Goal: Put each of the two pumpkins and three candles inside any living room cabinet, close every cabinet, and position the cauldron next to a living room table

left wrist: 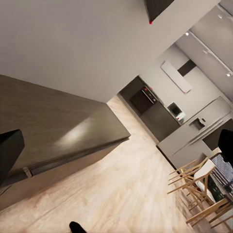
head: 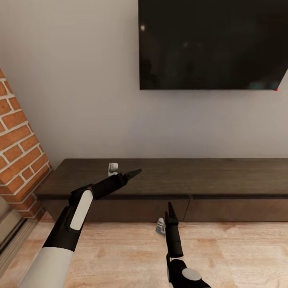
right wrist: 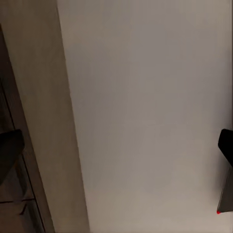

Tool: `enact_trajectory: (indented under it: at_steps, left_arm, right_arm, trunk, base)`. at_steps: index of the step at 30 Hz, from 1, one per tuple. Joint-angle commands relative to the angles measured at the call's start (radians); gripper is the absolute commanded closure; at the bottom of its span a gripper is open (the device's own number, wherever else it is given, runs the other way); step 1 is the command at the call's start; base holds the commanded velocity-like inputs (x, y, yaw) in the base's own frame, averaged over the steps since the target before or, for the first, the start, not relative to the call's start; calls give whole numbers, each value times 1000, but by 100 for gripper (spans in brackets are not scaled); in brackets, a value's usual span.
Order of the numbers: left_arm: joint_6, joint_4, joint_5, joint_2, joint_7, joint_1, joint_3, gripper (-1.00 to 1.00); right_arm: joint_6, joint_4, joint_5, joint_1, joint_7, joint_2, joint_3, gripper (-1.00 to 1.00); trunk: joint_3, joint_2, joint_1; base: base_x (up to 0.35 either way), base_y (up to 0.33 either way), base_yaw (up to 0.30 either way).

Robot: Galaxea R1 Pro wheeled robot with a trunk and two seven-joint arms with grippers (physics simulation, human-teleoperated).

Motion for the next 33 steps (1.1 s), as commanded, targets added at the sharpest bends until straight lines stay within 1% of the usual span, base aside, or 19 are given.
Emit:
enact_trajectory:
  at_steps: [1, 9, 16, 23, 29, 33]
  left_arm:
    - [0, 0, 0, 0, 0, 0, 0, -100]
    - [1, -3, 0, 0, 0, 0, 0, -100]
    - [0, -6, 1, 1, 0, 0, 0, -100]
    - [1, -7, 2, 1, 0, 0, 0, -100]
    - [5, -7, 2, 3, -2, 0, 0, -100]
    - [6, -7, 2, 3, -2, 0, 0, -100]
  right_arm:
    - [0, -2, 0, -5, 3, 0, 0, -100]
    - [1, 4, 17, -21, 19, 0, 0, -100]
    - [2, 32, 16, -49, 22, 0, 0, -100]
    - [1, 50, 17, -51, 24, 0, 0, -100]
    - [1, 65, 10, -51, 23, 0, -1, -100]
    - [1, 65, 5, -51, 22, 0, -1, -100]
  trunk:
    - [0, 0, 0]
    - [0, 0, 0]
    - [0, 0, 0]
    - [0, 0, 0]
    - [0, 0, 0]
    - [-13, -28, 15]
  base:
    - [0, 0, 0]
    - [0, 0, 0]
    - [0, 0, 0]
    - [0, 0, 0]
    - [0, 0, 0]
    - [0, 0, 0]
